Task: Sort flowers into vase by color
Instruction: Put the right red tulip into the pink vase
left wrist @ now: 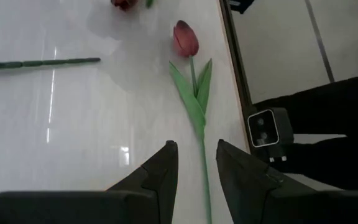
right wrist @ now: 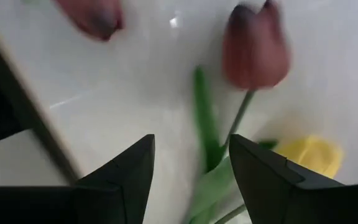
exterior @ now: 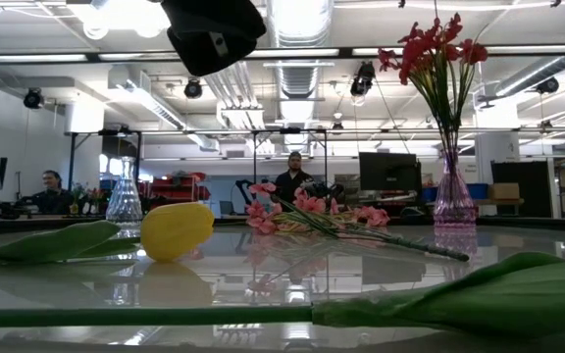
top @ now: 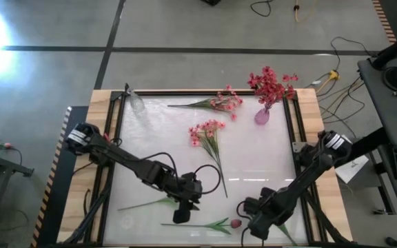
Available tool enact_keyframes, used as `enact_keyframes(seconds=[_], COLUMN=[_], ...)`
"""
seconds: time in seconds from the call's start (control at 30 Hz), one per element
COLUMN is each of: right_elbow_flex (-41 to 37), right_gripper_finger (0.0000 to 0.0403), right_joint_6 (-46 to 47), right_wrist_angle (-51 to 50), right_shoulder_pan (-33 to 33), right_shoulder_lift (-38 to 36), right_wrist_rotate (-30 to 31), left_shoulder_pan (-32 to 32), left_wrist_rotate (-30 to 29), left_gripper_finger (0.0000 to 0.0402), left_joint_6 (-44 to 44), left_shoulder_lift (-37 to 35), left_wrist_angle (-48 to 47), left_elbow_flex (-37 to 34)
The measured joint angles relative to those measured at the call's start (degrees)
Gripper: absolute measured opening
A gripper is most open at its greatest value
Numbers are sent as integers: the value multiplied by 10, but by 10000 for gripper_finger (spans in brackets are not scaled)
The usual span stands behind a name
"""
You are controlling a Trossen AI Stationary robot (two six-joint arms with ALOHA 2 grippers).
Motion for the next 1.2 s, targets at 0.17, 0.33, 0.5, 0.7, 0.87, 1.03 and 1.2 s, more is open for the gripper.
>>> enact_keyframes(seconds=[0.17, 0.33, 0.5, 0.7, 0.87, 1.03, 1.2], right_elbow_flex=[12, -11, -37, -56, -68, -76, -68], right_gripper_finger=[199, 198, 185, 141, 90, 47, 19], right_joint_6=[-42, -69, -72, -53, -45, -46, -57], right_wrist_angle=[-67, -61, 12, 48, 50, 54, 53], right_shoulder_pan=[-3, -9, -21, -34, -35, -35, -39], right_shoulder_lift=[11, 10, 11, 11, 11, 11, 9], right_wrist_rotate=[41, 45, 40, 40, 36, 35, 39], left_shoulder_pan=[-10, -16, -23, -33, -37, -37, -37], left_wrist_rotate=[0, 0, 0, 0, 1, 1, 1], left_gripper_finger=[100, 100, 100, 100, 100, 100, 100], left_joint_6=[-13, -19, -26, -41, -55, -56, -56], left_shoulder_lift=[2, 2, 2, 1, -3, -4, -4], left_wrist_angle=[0, 1, 5, 32, 61, 63, 63], left_elbow_flex=[0, -7, -12, -27, -45, -45, -45])
